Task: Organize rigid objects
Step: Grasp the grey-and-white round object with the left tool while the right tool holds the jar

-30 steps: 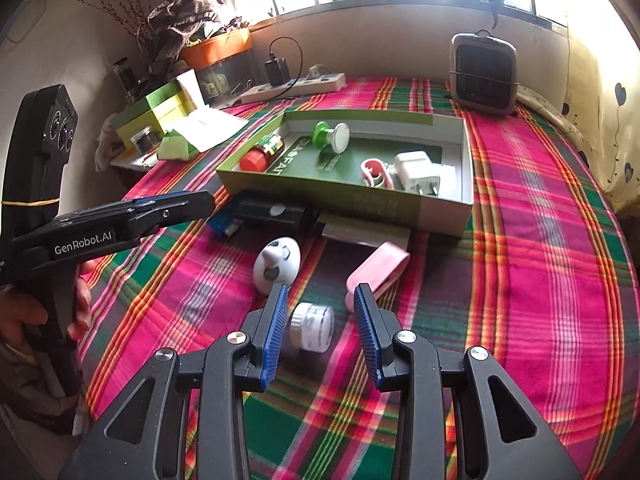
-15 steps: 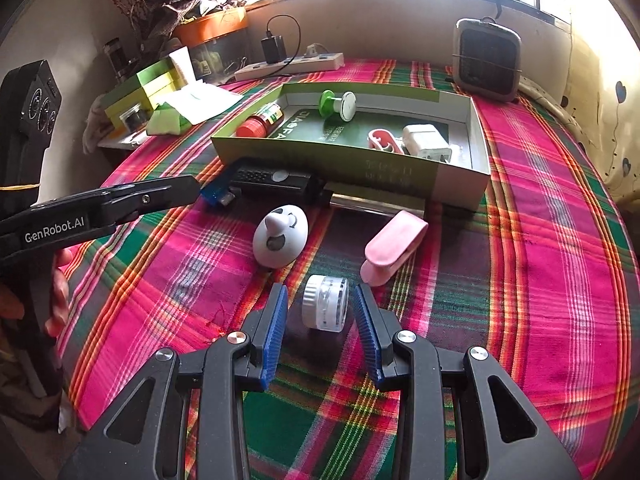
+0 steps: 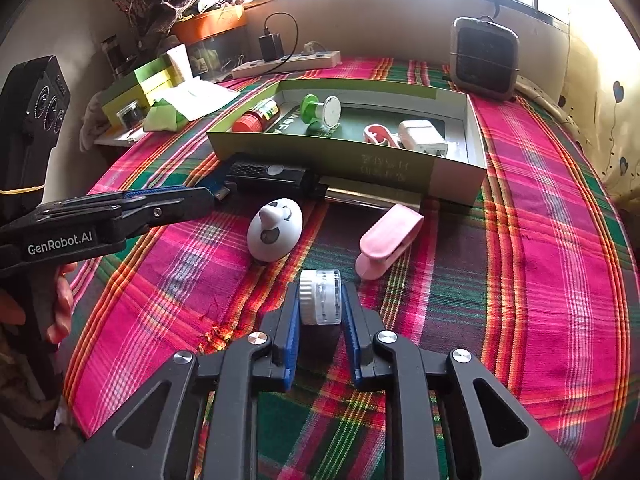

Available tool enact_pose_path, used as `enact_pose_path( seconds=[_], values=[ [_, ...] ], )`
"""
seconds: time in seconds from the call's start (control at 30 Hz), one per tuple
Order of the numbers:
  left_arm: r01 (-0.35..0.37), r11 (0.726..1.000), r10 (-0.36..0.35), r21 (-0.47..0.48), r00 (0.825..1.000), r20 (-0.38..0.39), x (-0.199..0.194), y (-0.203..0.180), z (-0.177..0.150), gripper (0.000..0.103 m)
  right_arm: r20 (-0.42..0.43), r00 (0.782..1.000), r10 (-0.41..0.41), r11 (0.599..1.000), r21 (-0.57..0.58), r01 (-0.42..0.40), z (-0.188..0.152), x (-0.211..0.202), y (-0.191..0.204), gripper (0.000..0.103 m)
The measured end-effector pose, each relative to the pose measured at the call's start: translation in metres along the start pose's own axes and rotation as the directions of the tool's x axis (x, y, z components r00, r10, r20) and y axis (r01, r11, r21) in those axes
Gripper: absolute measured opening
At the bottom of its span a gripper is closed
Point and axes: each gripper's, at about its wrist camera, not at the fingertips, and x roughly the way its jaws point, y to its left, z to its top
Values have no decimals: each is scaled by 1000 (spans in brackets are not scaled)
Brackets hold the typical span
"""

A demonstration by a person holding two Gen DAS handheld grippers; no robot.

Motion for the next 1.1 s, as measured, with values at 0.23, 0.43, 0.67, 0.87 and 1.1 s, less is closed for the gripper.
enact_pose_path(
  seconds=[0.23,0.43,0.67,0.87,1.1],
  values=[
    [3,1000,-2,22,1000,-30,10,-12,1,41,16,1000,12,1000,13,-12,-1,-5,-7,20],
    [23,999,-21,37,998,-53,20,-23,1,41,35,999,5,1000,10,-5,-3,-12,-13,20],
    [30,999,-28,31,998,-62,28,-31,3,48,46,999,-1,1000,16,0,-6,-18,-23,20],
    [15,999,-12,39,998,-69,34,-38,5,49,58,998,1,1000,26,-2,-8,-24,-33,20],
    [-4,999,7,41,998,-68,40,-45,7,49,63,998,5,999,31,-7,-10,-27,-39,20]
  ],
)
